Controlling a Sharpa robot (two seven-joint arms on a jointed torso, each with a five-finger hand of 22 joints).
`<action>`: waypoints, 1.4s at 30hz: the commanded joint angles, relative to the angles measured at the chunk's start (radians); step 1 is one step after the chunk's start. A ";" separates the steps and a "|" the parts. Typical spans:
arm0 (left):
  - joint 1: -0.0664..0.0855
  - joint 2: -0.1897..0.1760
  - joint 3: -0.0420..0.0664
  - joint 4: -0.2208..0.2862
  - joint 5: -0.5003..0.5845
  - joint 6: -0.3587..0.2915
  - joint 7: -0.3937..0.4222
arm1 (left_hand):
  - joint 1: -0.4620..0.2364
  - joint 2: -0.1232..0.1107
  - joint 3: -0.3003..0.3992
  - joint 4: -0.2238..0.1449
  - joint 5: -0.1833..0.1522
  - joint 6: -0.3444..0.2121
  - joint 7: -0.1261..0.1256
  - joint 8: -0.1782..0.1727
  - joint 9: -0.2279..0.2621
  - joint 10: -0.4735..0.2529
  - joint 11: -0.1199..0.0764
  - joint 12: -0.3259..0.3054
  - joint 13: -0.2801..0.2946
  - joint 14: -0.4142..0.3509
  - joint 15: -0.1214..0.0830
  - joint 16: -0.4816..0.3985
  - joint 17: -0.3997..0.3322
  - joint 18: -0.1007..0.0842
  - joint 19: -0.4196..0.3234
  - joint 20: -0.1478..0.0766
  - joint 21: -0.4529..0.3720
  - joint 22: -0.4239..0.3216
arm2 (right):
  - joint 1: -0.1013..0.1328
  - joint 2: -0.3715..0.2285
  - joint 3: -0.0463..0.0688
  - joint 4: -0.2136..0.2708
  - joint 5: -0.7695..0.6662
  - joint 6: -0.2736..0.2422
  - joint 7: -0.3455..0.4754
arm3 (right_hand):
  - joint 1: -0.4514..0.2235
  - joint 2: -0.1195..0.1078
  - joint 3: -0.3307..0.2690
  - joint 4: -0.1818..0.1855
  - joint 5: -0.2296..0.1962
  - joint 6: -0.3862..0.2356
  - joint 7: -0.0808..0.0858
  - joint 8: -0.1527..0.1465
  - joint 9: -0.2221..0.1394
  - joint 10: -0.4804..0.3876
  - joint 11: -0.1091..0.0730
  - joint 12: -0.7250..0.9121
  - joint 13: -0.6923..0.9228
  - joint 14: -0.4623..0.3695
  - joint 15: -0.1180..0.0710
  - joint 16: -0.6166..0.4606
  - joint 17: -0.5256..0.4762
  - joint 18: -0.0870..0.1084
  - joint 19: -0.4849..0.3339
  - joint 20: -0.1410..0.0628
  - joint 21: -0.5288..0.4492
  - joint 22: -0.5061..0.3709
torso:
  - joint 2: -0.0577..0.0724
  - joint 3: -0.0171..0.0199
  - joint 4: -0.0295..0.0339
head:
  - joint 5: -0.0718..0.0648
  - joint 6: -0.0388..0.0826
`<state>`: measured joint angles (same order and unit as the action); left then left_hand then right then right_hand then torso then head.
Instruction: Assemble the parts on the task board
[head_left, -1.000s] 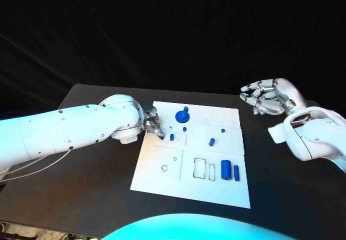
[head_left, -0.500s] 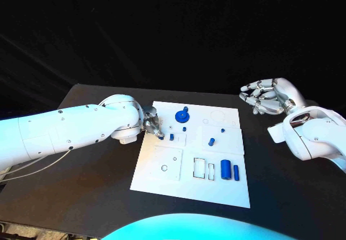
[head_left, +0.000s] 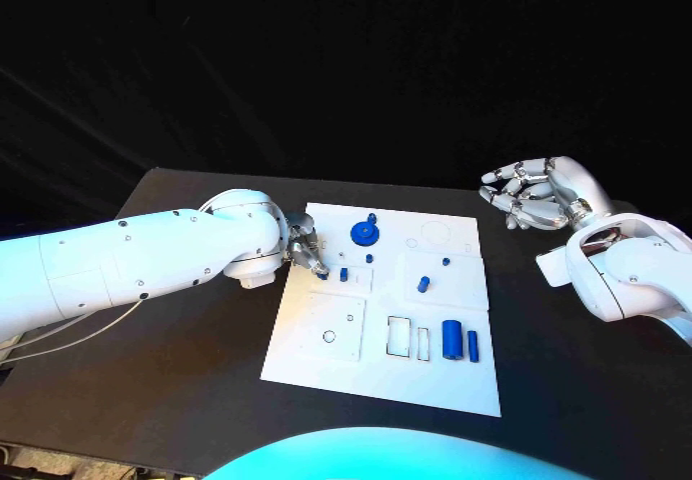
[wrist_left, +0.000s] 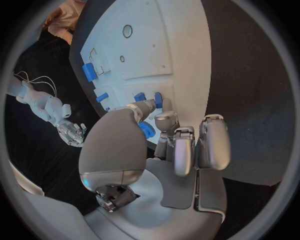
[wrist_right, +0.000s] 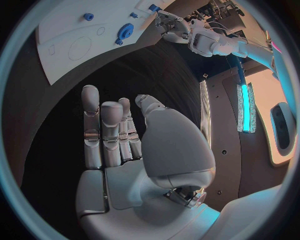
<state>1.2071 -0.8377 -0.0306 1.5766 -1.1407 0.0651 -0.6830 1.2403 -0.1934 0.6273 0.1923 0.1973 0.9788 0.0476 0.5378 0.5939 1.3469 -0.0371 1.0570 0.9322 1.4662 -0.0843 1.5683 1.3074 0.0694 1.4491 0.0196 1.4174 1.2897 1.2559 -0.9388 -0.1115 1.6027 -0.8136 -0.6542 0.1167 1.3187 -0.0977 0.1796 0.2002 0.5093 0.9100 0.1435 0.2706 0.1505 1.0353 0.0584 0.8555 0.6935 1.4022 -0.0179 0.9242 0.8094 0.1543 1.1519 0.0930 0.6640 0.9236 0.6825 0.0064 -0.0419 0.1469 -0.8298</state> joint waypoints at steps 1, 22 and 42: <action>-0.004 0.002 -0.003 0.003 -0.006 -0.008 -0.015 | -0.009 0.005 0.110 -0.103 0.004 0.007 -0.012 0.005 0.002 0.009 -0.001 0.005 0.003 0.105 -0.008 0.002 0.263 -0.009 0.006 -0.004 0.003 0.002 | -0.001 0.001 0.000 0.001 -0.008 0.008 0.004 | -0.007 0.000 0.001 0.003 0.003 -0.006 0.000 0.006 0.001 -0.006 -0.002 0.005 -0.001 0.008 0.000 -0.005 -0.001 0.019 0.007 -0.003 -0.007 -0.001 | -0.001 0.0000 -0.0003 | 0.000 0.000; -0.007 -0.020 -0.003 0.029 0.025 -0.115 0.011 | -0.015 0.000 0.132 -0.116 0.005 0.010 -0.015 0.018 0.007 0.016 -0.005 0.018 0.015 0.105 -0.011 0.002 0.263 -0.010 0.008 -0.006 0.005 0.005 | -0.002 0.000 0.000 -0.001 -0.008 0.007 0.004 | -0.007 0.000 0.001 0.004 0.004 -0.006 0.000 0.006 0.001 -0.006 -0.002 0.006 -0.001 0.008 0.000 -0.006 -0.001 0.019 0.007 -0.003 -0.008 -0.001 | 0.000 -0.0002 0.0003 | 0.001 0.003; -0.021 -0.017 -0.003 0.027 -0.031 -0.115 0.013 | -0.017 -0.002 0.137 -0.118 0.005 0.010 -0.016 0.021 0.008 0.017 -0.005 0.017 0.014 0.105 -0.012 0.002 0.263 -0.010 0.009 -0.007 0.006 0.007 | -0.003 0.001 0.000 0.000 -0.008 0.008 0.004 | -0.008 0.000 0.002 0.005 0.006 -0.006 0.000 0.007 0.001 -0.007 -0.002 0.006 -0.002 0.008 0.000 -0.007 -0.001 0.019 0.007 -0.003 -0.009 -0.002 | 0.000 -0.0003 -0.0008 | 0.004 0.002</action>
<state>1.1887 -0.8583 -0.0336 1.6030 -1.1441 -0.0465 -0.6801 1.2219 -0.2039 0.6480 0.1828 0.1980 0.9790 0.0477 0.5529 0.6001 1.3571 -0.0403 1.0688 0.9469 1.4659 -0.0911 1.5683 1.3080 0.0694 1.4528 0.0160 1.4174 1.2961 1.2535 -0.9384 -0.1115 1.6012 -0.8138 -0.6543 0.1168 1.3188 -0.0977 0.1796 0.2002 0.5093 0.9102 0.1433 0.2706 0.1502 1.0353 0.0584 0.8555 0.6925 1.4022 -0.0179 0.9242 0.8092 0.1544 1.1519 0.0930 0.6594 0.9225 0.6824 0.0064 -0.0426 0.1525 -0.8283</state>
